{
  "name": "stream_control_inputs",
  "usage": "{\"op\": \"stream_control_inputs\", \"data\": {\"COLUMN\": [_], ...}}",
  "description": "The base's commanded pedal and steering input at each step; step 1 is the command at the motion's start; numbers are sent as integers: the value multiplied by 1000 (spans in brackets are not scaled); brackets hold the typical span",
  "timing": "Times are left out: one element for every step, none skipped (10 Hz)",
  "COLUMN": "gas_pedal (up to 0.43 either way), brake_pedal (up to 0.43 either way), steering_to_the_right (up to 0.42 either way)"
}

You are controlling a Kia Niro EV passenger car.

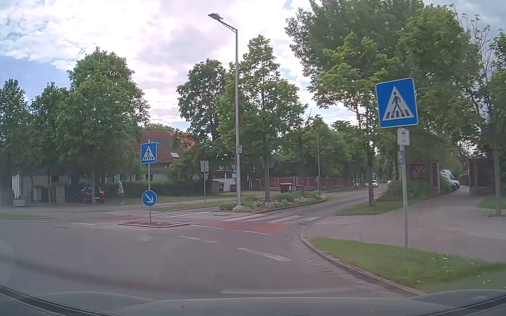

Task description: Follow the waypoints while adhering to traffic rules and regulations

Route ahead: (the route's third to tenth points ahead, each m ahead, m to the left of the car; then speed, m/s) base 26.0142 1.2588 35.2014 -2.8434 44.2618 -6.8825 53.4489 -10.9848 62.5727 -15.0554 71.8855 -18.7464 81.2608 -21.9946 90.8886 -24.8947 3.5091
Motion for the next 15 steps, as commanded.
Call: {"op": "stream_control_inputs", "data": {"gas_pedal": [28,28,47,79,87,98,110,118,130,138,150,150,150,157,169], "brake_pedal": [18,18,18,18,18,18,18,18,18,18,18,18,18,18,18], "steering_to_the_right": [-298,-276,-246,-206,-161,-127,-94,-64,-42,-15,6,27,40,52,66]}}
